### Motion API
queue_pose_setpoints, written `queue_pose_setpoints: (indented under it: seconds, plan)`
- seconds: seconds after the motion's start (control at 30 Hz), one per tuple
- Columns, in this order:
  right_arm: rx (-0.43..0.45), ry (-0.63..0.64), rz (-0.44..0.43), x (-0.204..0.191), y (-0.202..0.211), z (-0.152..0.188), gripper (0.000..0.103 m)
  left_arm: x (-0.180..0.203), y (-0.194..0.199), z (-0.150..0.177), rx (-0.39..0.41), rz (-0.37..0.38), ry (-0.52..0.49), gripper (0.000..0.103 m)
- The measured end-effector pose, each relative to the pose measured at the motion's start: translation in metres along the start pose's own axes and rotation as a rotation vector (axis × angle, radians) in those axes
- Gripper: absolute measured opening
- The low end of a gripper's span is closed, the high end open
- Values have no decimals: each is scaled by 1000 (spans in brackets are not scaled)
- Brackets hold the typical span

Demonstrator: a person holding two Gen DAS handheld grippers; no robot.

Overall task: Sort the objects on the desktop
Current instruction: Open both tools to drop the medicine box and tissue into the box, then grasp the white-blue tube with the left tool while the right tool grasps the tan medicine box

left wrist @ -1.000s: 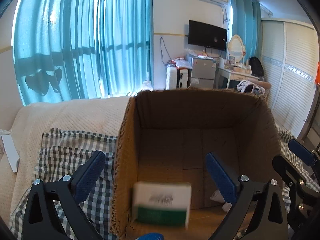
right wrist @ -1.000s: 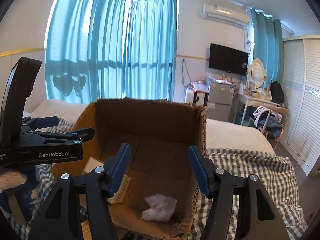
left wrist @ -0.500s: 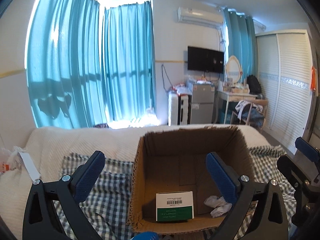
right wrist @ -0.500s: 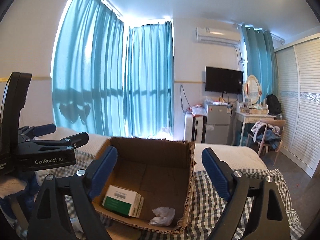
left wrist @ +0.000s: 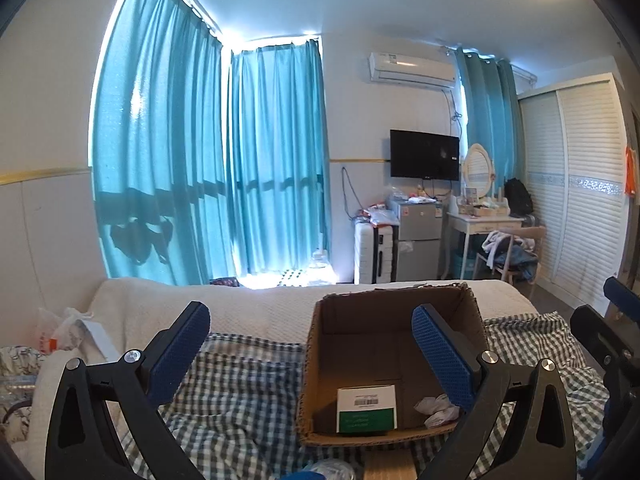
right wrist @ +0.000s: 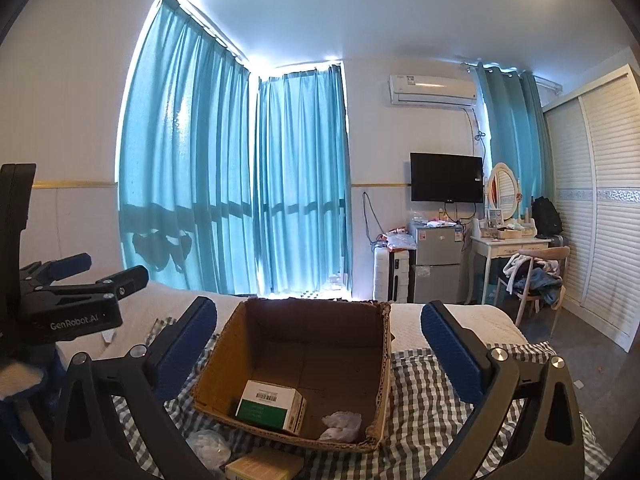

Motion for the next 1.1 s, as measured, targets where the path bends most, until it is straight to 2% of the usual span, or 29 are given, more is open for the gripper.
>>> queue_pose_setpoints:
  seconds: [0.2,0.37,0.63,0.97,1.1]
  plan:
    - [-16,-15,-8,-7,11,7,103,-23,12,5,-11,-5,55,103]
    - [-49,-22,-20,-12,10,20,103,-32,19,16,-23,-38,48,103]
    - [-108,-37,-46,-21,1,43,103,-49,10,42,-110,-71,4,103]
    - [-172,-36,-74,-39,-17,67,103,-66,-10,71,-209,-82,21,103]
    - [-220,-33,-99,-51,-27,81,103,-74,-26,86,-285,-97,13,103]
Point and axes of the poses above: each gripper's, at about its wrist camera, not at the fingertips, and y roughly against the way its jaws point, x to its right, z to its underside, the point moved 5 cm from there along -y, roughly the way its jaws point, and after that the axes turned 8 degrees about y, right-handed, at the moved point
